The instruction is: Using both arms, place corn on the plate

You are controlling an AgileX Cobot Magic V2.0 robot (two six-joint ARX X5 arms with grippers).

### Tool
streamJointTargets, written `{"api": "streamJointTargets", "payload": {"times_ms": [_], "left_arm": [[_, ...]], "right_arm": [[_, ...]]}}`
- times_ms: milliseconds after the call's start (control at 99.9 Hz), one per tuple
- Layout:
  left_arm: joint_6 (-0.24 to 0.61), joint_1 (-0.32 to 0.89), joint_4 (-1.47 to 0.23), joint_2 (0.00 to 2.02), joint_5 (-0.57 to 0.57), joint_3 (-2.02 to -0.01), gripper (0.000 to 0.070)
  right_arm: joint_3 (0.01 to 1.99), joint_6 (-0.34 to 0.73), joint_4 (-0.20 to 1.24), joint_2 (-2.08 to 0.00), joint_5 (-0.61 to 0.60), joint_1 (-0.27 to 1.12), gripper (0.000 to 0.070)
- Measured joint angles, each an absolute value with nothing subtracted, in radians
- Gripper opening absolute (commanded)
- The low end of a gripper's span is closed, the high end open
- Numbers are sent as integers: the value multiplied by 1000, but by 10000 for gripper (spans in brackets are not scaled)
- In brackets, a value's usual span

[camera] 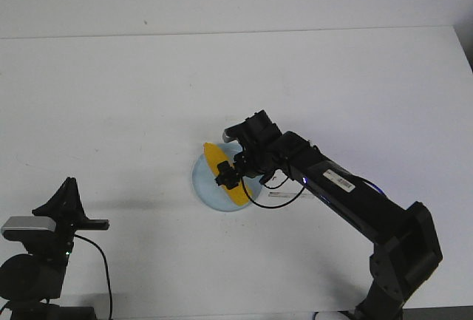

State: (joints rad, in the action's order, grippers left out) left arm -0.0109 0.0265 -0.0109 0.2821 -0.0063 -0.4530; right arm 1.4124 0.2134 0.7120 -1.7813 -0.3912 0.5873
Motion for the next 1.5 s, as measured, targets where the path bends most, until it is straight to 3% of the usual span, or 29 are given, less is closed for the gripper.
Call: {"api": "streamJointTargets", "payload": {"times_ms": [461,631,1011,1112,1232,1342,1502], "left_arm": [[-11,27,-11,282,-6,-453,1],[-11,27,-11,282,-6,-453,1],[-11,27,-11,282,-6,-453,1],[-11,27,-11,282,-7,-453,1],[-11,27,-11,282,-7,-453,1],[-11,27,-11,282,-7,-453,1],[-11,27,-11,282,-6,-453,1]], "right_arm": [[1412,214,701,-1857,-291,588,354],[1412,214,697,-1857,-287,591,496],[1411,200,648,-1766,-282,594,493],[1411,181,616,-1692,-252,584,420],[1411,159,627,-1627,-201,553,181],[1375,106,621,-1561,-113,508,5],[1231,31,562,-1419,-25,422,2]]}}
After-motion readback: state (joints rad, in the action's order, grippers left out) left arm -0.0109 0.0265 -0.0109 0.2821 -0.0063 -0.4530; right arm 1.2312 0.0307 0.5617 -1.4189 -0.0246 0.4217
